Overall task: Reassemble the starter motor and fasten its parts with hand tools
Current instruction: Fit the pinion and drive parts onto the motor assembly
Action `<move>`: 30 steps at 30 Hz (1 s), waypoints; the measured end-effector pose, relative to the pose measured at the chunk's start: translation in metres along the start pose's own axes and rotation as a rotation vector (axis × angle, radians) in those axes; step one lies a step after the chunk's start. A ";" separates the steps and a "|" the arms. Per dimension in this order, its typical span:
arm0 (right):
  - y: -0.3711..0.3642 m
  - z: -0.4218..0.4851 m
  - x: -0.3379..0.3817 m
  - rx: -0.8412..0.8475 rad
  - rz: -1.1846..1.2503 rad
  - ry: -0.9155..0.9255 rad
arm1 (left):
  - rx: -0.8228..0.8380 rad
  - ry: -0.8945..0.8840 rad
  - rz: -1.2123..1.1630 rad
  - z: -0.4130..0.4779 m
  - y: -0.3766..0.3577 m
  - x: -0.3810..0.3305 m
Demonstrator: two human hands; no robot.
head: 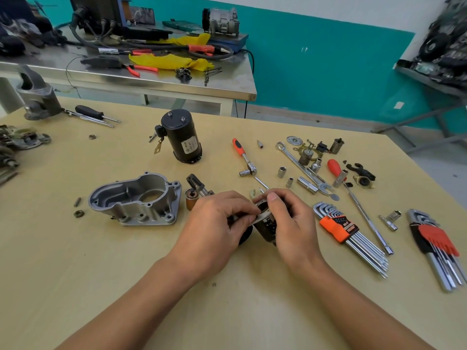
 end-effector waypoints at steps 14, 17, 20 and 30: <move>-0.002 -0.002 0.002 0.036 0.057 -0.090 | -0.004 0.016 -0.028 -0.001 0.000 0.003; -0.001 -0.003 0.001 0.027 0.064 -0.125 | -0.012 0.019 -0.028 -0.001 0.000 0.003; -0.001 -0.004 -0.001 0.018 0.092 -0.160 | -0.020 0.018 -0.016 -0.001 -0.001 0.002; -0.002 -0.008 0.004 -0.003 0.031 -0.137 | -0.067 0.075 -0.099 -0.003 0.003 0.007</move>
Point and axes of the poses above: each hand's wrist, its own z-axis towards the middle knuckle, its own y-axis out of the back of the hand, x = y × z, the point moved 10 cm from there along z, towards the middle knuckle, and after that the axes turned 6 degrees about -y, right-handed, at the moved point
